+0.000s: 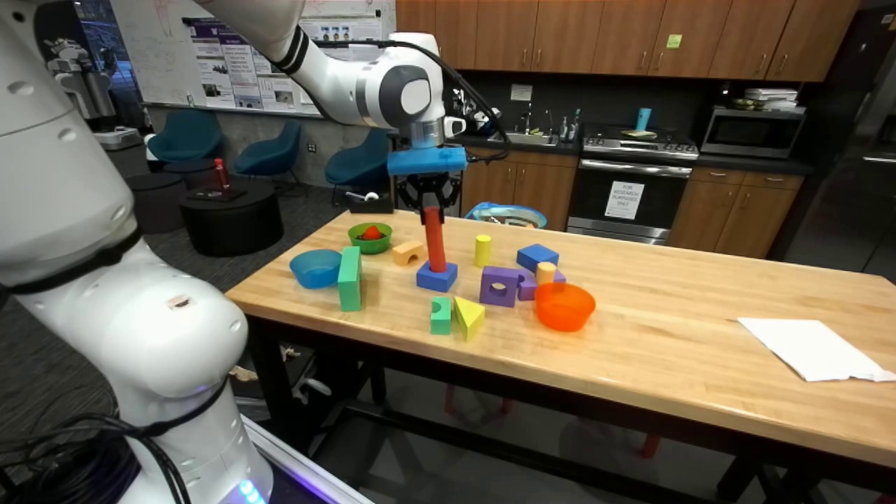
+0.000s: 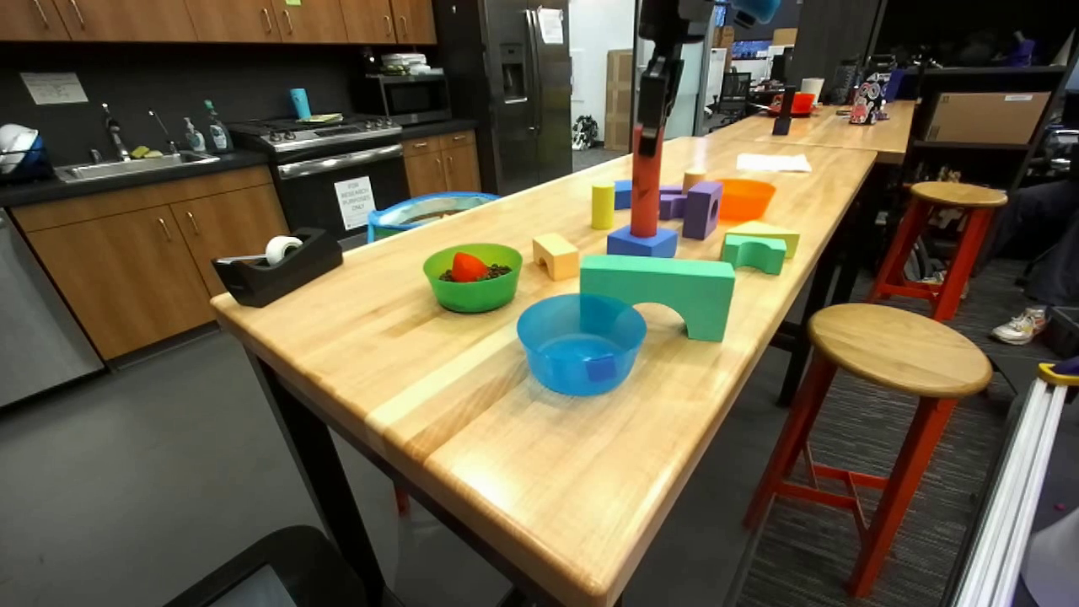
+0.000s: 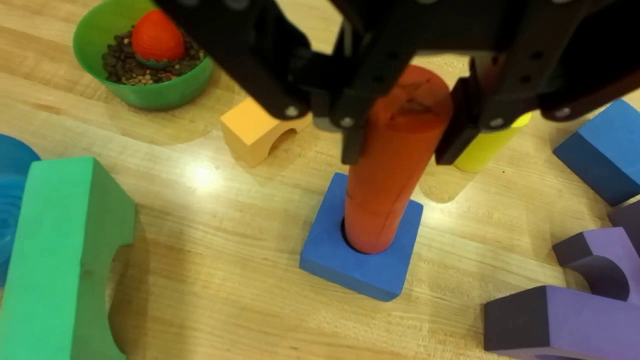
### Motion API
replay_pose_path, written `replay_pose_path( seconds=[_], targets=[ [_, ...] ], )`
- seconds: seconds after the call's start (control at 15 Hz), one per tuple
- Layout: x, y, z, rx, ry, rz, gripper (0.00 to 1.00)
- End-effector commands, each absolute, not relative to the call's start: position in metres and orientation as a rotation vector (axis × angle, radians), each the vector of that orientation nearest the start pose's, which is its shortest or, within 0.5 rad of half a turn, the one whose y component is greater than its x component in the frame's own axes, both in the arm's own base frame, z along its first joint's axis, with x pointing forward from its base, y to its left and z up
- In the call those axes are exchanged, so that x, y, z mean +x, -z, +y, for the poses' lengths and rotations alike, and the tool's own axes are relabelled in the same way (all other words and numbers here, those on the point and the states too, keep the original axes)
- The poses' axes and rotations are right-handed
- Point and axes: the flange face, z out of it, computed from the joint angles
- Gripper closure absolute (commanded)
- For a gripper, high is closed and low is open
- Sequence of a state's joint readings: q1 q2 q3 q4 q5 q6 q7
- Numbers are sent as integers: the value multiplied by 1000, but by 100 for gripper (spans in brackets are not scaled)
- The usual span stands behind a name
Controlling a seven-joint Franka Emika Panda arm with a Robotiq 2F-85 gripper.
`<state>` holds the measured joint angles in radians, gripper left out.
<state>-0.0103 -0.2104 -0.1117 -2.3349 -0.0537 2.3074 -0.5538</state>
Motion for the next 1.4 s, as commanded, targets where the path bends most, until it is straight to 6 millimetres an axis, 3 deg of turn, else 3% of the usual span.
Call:
replay_pose_path(
  seconds=[0.0,0.47,1.33],
  targets=[
    [485,-404,-66,-3110,160,-739,85],
    [493,-394,-99,-3259,178,-601,85],
    [488,-384,-72,-3180,68,-730,85]
  ],
)
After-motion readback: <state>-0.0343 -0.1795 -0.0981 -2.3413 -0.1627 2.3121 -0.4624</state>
